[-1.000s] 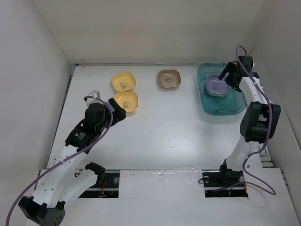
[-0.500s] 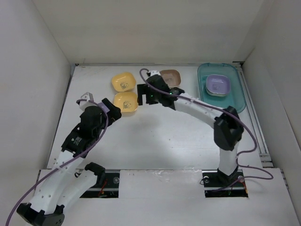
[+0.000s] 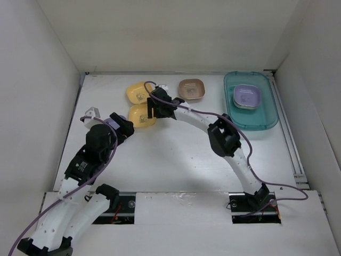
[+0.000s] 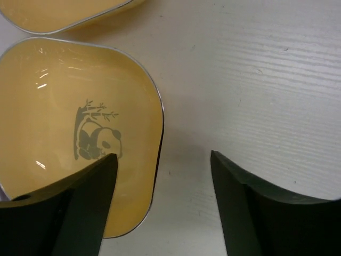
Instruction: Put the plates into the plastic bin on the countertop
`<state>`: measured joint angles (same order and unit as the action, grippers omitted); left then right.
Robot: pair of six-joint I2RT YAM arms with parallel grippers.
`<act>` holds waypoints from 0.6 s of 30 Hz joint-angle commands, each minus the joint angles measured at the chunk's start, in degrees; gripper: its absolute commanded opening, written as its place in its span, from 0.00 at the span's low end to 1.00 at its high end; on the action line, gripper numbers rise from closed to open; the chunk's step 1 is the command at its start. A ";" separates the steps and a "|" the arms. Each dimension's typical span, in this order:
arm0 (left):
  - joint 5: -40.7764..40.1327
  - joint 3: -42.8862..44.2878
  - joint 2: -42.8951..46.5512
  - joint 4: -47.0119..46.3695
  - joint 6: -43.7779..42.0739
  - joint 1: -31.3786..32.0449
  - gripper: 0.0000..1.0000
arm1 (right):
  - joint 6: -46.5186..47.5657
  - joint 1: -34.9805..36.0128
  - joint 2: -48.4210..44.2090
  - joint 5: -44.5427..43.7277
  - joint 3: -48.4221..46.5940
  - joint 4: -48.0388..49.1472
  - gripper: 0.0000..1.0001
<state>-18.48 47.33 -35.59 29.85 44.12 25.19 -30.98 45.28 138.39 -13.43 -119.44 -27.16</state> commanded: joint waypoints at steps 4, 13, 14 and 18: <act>0.81 -0.49 -0.62 -1.54 -0.70 0.21 1.00 | -0.92 -1.16 2.33 -5.10 -3.70 -6.59 0.60; 1.34 -0.49 -0.62 -2.07 -1.23 0.21 1.00 | -2.50 -6.51 -7.76 -9.24 14.52 -6.69 0.00; 1.34 -0.49 -0.62 -2.07 -1.23 0.21 1.00 | -2.50 -6.52 -13.52 -10.03 17.54 -5.38 0.00; 1.96 -0.49 -1.14 -2.59 -1.75 0.21 1.00 | 0.20 -11.16 -26.63 -10.22 26.79 -2.99 0.00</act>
<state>-17.10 47.27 -36.53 29.45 43.48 25.19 -33.58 36.95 121.19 -20.18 -96.20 -30.09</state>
